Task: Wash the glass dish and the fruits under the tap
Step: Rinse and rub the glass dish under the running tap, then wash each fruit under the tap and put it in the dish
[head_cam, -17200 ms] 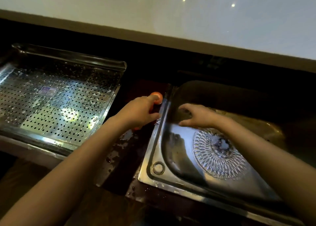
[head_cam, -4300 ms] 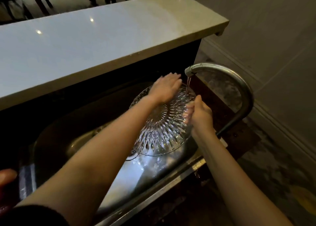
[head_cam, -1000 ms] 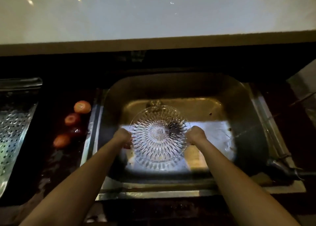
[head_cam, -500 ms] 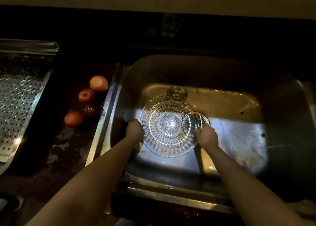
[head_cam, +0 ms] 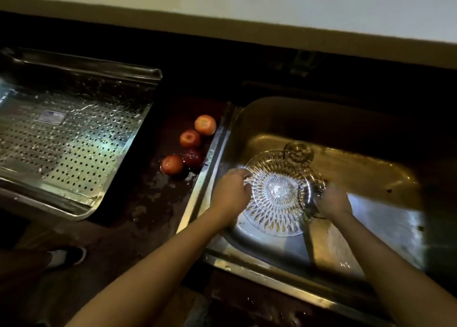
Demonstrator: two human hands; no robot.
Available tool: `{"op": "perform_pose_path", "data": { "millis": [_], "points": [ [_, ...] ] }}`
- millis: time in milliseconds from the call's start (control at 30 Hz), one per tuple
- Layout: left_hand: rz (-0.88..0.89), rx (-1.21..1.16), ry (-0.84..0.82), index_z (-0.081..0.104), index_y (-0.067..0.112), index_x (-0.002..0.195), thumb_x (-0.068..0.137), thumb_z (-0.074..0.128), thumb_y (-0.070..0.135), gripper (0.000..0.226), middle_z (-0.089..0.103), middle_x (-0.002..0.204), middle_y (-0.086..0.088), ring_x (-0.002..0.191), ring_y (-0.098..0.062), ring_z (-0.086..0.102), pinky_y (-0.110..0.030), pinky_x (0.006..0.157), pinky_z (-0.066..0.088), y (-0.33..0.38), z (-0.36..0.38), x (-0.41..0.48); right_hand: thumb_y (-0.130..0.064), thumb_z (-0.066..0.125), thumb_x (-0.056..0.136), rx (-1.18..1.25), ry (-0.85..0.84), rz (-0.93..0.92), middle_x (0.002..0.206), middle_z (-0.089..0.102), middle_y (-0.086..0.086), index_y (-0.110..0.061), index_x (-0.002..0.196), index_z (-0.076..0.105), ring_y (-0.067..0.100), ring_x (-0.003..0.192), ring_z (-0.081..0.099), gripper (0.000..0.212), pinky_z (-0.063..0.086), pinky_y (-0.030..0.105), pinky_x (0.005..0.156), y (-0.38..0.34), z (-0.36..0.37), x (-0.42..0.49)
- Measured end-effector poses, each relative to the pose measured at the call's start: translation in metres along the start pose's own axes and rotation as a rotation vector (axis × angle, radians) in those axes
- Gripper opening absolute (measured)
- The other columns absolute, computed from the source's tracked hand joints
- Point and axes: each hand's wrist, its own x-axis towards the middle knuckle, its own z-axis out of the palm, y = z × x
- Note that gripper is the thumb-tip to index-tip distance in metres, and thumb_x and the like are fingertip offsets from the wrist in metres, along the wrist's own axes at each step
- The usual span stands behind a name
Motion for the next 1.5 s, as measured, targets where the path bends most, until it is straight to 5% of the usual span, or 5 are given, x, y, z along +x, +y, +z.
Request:
{"op": "perform_pose_path", "data": {
  "millis": [267, 800, 900, 1167, 1500],
  "points": [
    [0.674, 0.535, 0.09, 0.074, 0.018, 0.098, 0.064, 0.079, 0.018, 0.034, 0.072, 0.107, -0.003, 0.107, -0.026, 0.065, -0.051, 0.089, 0.05, -0.058, -0.063, -0.041, -0.032, 0.058, 0.089, 0.238, 0.04, -0.628, 0.129, 0.052, 0.011, -0.016, 0.132, 0.047, 0.03, 0.12, 0.045, 0.047, 0.039, 0.041, 0.1, -0.147, -0.052, -0.037],
    [0.661, 0.629, -0.057, 0.049, 0.012, 0.133, 0.09, 0.055, 0.027, 0.046, 0.048, 0.142, -0.004, 0.136, -0.025, 0.036, -0.046, 0.112, 0.023, -0.08, -0.062, -0.041, -0.027, 0.064, 0.085, 0.118, -0.006, -0.923, 0.138, 0.05, 0.009, -0.016, 0.135, 0.046, 0.031, 0.124, 0.037, 0.055, 0.028, 0.034, 0.102, -0.246, -0.027, -0.018],
    [0.567, 0.461, -0.15, 0.035, 0.014, 0.142, 0.095, 0.042, 0.027, 0.049, 0.027, 0.154, -0.005, 0.145, -0.02, 0.014, -0.033, 0.119, 0.003, -0.068, -0.07, -0.042, -0.024, 0.066, 0.084, 0.224, 0.026, -0.904, 0.134, 0.053, 0.011, -0.014, 0.133, 0.049, 0.029, 0.122, 0.041, 0.053, 0.031, 0.027, 0.098, -0.233, -0.042, -0.026],
    [0.554, -0.038, 0.215, 0.054, 0.006, 0.125, 0.089, 0.052, 0.014, 0.037, 0.061, 0.121, -0.013, 0.114, -0.026, 0.054, -0.021, 0.097, 0.032, 0.047, -0.12, -0.003, -0.02, 0.069, 0.081, 0.396, 0.14, -0.842, 0.124, 0.057, 0.004, -0.016, 0.128, 0.054, 0.011, 0.113, 0.05, 0.05, 0.033, 0.006, 0.092, -0.132, -0.143, -0.069],
    [0.262, -0.609, -0.467, 0.058, 0.007, 0.112, 0.1, 0.031, 0.031, 0.037, 0.059, 0.075, -0.004, 0.062, -0.012, 0.059, -0.027, 0.055, 0.052, 0.225, -0.042, 0.015, -0.023, 0.071, 0.079, 0.409, 0.483, -0.528, 0.114, 0.054, -0.006, -0.017, 0.126, 0.056, 0.008, 0.11, 0.047, 0.05, 0.035, 0.016, 0.094, 0.012, -0.217, -0.143]
  ]
}}
